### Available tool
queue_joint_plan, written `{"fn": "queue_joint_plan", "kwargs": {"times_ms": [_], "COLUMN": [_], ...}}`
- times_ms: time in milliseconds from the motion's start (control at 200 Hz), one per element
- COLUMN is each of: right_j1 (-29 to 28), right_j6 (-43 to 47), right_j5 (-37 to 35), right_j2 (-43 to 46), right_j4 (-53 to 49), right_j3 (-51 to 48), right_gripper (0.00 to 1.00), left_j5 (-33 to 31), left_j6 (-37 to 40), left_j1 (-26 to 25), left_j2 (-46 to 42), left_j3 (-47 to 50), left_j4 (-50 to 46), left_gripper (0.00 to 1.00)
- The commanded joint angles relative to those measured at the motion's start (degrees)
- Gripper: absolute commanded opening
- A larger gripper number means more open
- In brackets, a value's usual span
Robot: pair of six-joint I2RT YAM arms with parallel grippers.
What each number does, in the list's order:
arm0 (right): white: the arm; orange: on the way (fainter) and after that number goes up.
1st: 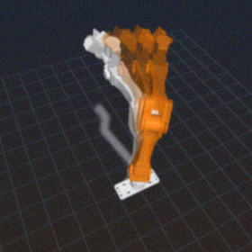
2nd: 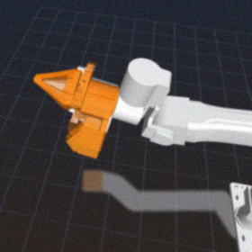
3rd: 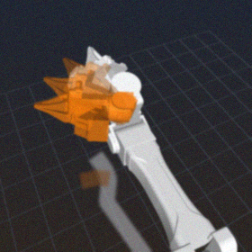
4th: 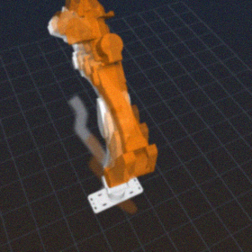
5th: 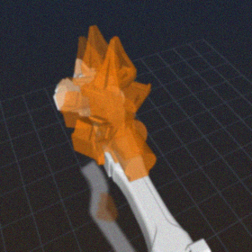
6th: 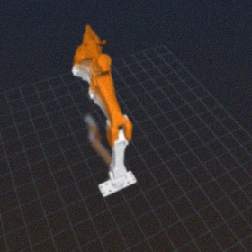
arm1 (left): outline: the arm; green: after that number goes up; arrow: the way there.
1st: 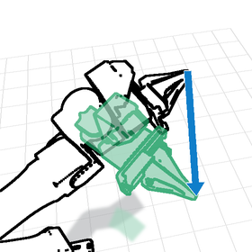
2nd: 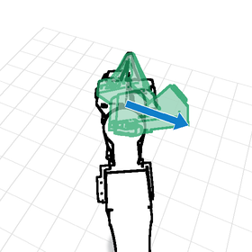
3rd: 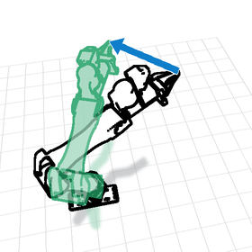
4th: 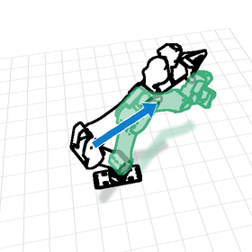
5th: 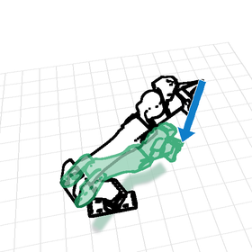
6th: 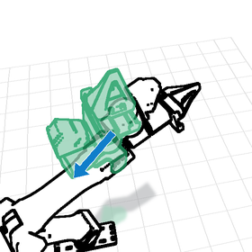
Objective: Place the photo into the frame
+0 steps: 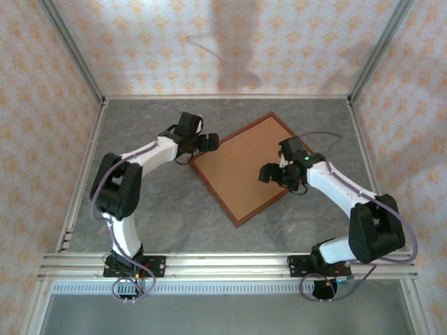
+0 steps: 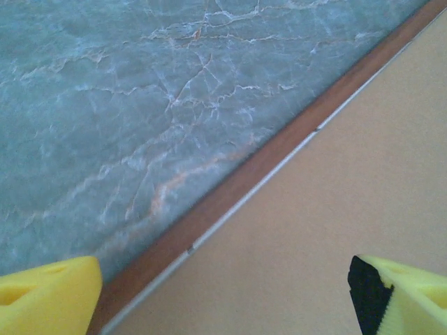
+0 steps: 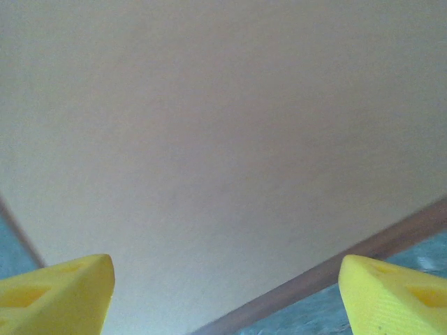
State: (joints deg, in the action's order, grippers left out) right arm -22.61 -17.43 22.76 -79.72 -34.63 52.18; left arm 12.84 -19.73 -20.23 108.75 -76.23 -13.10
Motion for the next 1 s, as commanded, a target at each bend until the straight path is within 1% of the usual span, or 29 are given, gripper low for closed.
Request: {"fn": "queue_joint_plan", "kwargs": {"times_ms": [0,70,140,190,225,345,420,541,666,736,991], "right_j1": [-5.9,-9.2,-12.1,-15.0,-17.3,-23.7,-26.7,-29.3,-32.5,-33.8,-36.3], "right_j6": [7.7,9.4,10.8,12.0,12.9,16.3,17.7,19.0,20.4,20.6,21.4], "right_j5": [-3.2,-5.6,-6.9,-9.6,-11.7,-18.2,-20.7,-22.8,-26.9,-29.5,-35.8], "right_j2": [1.3,1.1,0.1,-1.0,-1.9,-5.7,-7.6,-9.9,-12.4,-14.1,-17.5], "right_j4": [-2.5,-1.7,-0.6,-0.3,0.0,0.6,1.2,1.6,0.9,0.0,-1.8], "right_j3": [2.0,2.3,2.5,3.1,3.6,5.7,6.3,7.1,7.7,8.3,9.9], "right_gripper": [0.88,0.92,0.94,0.96,1.0,0.99,0.99,1.0,0.99,1.0,1.0], "left_j5": [0.7,2.5,4.2,5.5,6.0,9.9,12.5,15.7,18.4,18.3,18.3], "left_j6": [7.3,8.9,10.3,11.0,11.3,11.1,10.6,9.7,8.8,8.6,8.6], "left_j1": [1.1,1.3,1.3,1.3,1.3,1.4,1.4,1.4,1.5,1.4,1.5], "left_j2": [6.4,10.8,14.8,17.2,18.5,21.0,21.6,21.8,21.7,21.4,21.7], "left_j3": [-8.1,-13.4,-17.9,-20.4,-21.7,-24.0,-24.3,-24.0,-23.1,-22.4,-21.8], "left_j4": [-7.7,-10.9,-13.8,-15.3,-16.3,-17.4,-17.7,-17.6,-17.0,-16.6,-16.1], "left_gripper": [0.92,0.93,0.93,0.93,0.93,0.92,0.91,0.89,0.86,0.86,0.85]}}
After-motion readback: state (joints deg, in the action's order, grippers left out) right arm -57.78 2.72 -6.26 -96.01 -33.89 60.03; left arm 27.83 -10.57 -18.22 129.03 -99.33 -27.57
